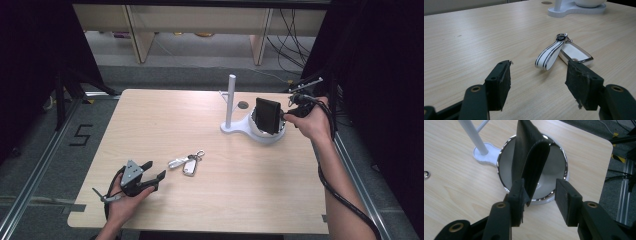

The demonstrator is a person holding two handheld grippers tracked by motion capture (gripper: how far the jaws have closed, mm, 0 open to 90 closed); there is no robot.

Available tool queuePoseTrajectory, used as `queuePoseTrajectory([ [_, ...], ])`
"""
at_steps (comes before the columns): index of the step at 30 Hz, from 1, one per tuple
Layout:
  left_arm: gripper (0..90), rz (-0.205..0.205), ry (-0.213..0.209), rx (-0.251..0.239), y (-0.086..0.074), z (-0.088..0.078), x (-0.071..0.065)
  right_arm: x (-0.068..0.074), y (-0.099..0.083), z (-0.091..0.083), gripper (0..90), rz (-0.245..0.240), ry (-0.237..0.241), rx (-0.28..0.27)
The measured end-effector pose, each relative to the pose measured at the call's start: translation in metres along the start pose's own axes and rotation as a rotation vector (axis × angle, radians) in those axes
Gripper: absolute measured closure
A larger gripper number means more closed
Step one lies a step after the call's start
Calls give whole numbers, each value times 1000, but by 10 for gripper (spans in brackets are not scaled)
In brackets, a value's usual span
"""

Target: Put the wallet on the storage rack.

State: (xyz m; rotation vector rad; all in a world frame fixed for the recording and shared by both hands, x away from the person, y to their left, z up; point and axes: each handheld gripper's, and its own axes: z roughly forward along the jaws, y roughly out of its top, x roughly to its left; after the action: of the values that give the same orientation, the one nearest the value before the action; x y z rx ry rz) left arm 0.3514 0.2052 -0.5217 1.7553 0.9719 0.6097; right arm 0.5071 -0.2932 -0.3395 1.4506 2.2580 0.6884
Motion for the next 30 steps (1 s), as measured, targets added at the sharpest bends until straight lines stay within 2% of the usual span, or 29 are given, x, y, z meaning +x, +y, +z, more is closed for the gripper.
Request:
queuePoseTrajectory([
  [2, 358, 0, -1, -2, 0, 0, 0, 0, -7, -1, 615, -16, 1, -8],
  [10, 358, 1, 0, -1, 0, 0, 0, 9, -32, -3, 672, 3, 18, -22],
  [12, 358, 3, 0, 0, 0, 0, 0, 13, -37, -3, 687, 35, 26, -13],
  [13, 358, 4, 0, 0, 0, 0, 0, 13, -40, -2, 697, 16, 21, -20],
  [14, 358, 3, 0, -1, 0, 0, 0, 16, -43, -2, 709, 31, 27, -16],
  [15, 358, 3, 0, -1, 0, 0, 0, 16, -46, -1, 717, 16, 37, -16],
  [16, 358, 2, 0, -1, 0, 0, 0, 16, -48, 0, 729, 17, 32, -20],
  [21, 358, 4, 0, -1, 0, 0, 0, 24, -64, 4, 808, 27, 65, -12],
  [22, 358, 4, 0, 0, 0, 0, 0, 26, -68, 5, 821, 45, 70, -5],
  [23, 358, 2, 0, -1, 0, 0, 0, 26, -71, 7, 831, 28, 70, -17],
  [30, 358, 4, -6, -4, 0, 1, 0, 35, -98, 15, 846, 49, 83, -29],
])
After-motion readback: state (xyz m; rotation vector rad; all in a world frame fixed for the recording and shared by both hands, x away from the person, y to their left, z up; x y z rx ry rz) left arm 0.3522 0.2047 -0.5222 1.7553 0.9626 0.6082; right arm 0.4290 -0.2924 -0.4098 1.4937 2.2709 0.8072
